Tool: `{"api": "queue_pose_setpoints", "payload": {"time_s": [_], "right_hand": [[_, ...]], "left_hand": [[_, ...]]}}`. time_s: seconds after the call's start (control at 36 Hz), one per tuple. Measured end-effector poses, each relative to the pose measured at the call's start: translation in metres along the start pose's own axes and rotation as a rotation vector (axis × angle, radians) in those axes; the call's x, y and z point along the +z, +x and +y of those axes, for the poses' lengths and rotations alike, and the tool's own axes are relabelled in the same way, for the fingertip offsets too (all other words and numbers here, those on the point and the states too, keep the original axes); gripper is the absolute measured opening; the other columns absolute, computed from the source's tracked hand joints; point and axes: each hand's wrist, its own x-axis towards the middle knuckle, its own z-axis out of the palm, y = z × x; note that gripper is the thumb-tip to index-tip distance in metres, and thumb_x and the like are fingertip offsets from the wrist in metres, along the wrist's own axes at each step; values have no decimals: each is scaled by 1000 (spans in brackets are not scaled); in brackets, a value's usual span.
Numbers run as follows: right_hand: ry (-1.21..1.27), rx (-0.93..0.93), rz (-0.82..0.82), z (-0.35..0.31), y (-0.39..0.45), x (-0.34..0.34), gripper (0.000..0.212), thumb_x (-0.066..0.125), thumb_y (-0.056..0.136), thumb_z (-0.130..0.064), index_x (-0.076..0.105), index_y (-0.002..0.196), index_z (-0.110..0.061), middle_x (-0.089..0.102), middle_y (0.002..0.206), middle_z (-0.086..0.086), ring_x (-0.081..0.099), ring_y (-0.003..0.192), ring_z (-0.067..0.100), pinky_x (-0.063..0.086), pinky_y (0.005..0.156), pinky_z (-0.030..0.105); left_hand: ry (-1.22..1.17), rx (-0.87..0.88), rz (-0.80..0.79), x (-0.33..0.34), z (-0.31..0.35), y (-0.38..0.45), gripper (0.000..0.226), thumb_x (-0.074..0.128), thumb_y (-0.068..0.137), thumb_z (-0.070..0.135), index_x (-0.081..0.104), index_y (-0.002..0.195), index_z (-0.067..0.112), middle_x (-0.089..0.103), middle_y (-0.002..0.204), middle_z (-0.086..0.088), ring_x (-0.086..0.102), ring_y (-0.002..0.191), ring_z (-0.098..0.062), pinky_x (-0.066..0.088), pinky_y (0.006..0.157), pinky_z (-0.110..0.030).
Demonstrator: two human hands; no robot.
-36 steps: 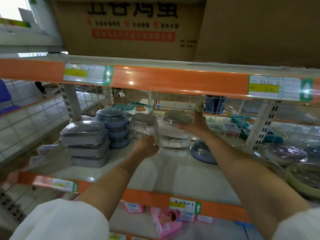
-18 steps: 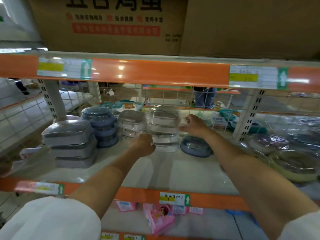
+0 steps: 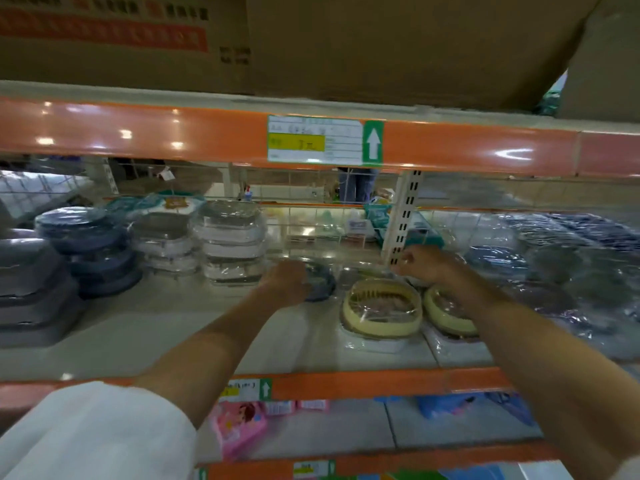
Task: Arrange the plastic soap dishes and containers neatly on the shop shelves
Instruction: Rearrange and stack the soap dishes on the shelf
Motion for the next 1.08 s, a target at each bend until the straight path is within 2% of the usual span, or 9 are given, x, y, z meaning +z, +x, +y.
{"api": "queue_pose_setpoints", "payload": {"time_s": [0.11, 0.28, 0.36, 0.5, 0.67, 0.75, 0.94, 1.03, 1.08], "right_hand": [[4, -61, -47, 22, -4, 3, 30, 58, 94, -41, 61, 108, -15, 55, 95, -3, 45, 67, -2, 33, 42, 6], [103, -101, -86, 29, -3, 3, 28, 55, 95, -44, 58, 80, -20, 53, 82, -6, 52, 72, 6, 36, 57, 21], [164, -109, -140, 31, -4, 3, 26, 56, 95, -42, 65, 84, -20, 66, 84, 0, 63, 75, 14, 45, 61, 23], [142, -149, -198, 26, -3, 5, 34, 51, 97, -40, 68, 91, -12, 70, 82, 7, 66, 72, 17, 53, 73, 29], [228, -174, -211, 32, 5, 7, 22, 52, 99, -28, 66, 86, -16, 69, 85, 7, 66, 75, 19, 54, 81, 36], [182, -200, -146, 38, 13, 6, 20, 54, 98, -22, 65, 87, -10, 68, 94, 10, 66, 81, 20, 50, 70, 27], [13, -231, -53, 43, 28, 14, 14, 59, 94, -22, 63, 99, -9, 64, 113, 13, 62, 95, 24, 51, 79, 33], [-50, -258, -70, 41, 33, 16, 33, 64, 91, -26, 61, 119, -8, 60, 125, 13, 59, 109, 27, 47, 86, 33], [-75, -264, -96, 37, 36, 18, 43, 66, 90, -27, 57, 126, -5, 58, 128, 14, 58, 113, 28, 47, 90, 34]], "left_hand": [[-10, -26, -20, 11, 32, 3, 31, 48, 96, 34, 62, 108, 10, 62, 115, -11, 58, 107, -29, 48, 92, -38], [-124, -104, -74, 30, 53, 4, 47, 36, 99, 44, 61, 110, 6, 63, 110, -14, 59, 103, -30, 48, 89, -40], [-301, -152, -78, 34, 57, 2, 54, 31, 100, 47, 60, 112, 2, 62, 104, -15, 59, 102, -32, 47, 93, -43], [-596, -178, -139, 41, 66, 1, 68, 39, 93, 61, 63, 100, -2, 59, 73, -10, 57, 61, -19, 48, 53, -28], [-617, -208, -151, 40, 69, 0, 67, 41, 90, 65, 62, 95, 1, 58, 66, -8, 54, 52, -18, 44, 46, -24], [-668, -242, -156, 37, 70, -4, 58, 43, 91, 62, 59, 81, 7, 56, 60, -5, 50, 46, -13, 41, 43, -20], [-841, -408, -39, 24, 52, -11, 43, 48, 96, 46, 61, 86, 6, 63, 75, -12, 58, 63, -19, 48, 56, -26], [-959, -500, 9, 25, 25, -15, 40, 50, 97, 41, 60, 109, 4, 66, 99, -17, 64, 76, -25, 56, 66, -33], [-1022, -552, 36, 28, 11, -18, 40, 51, 96, 42, 60, 108, 4, 65, 88, -14, 62, 68, -24, 54, 61, -33]]}}
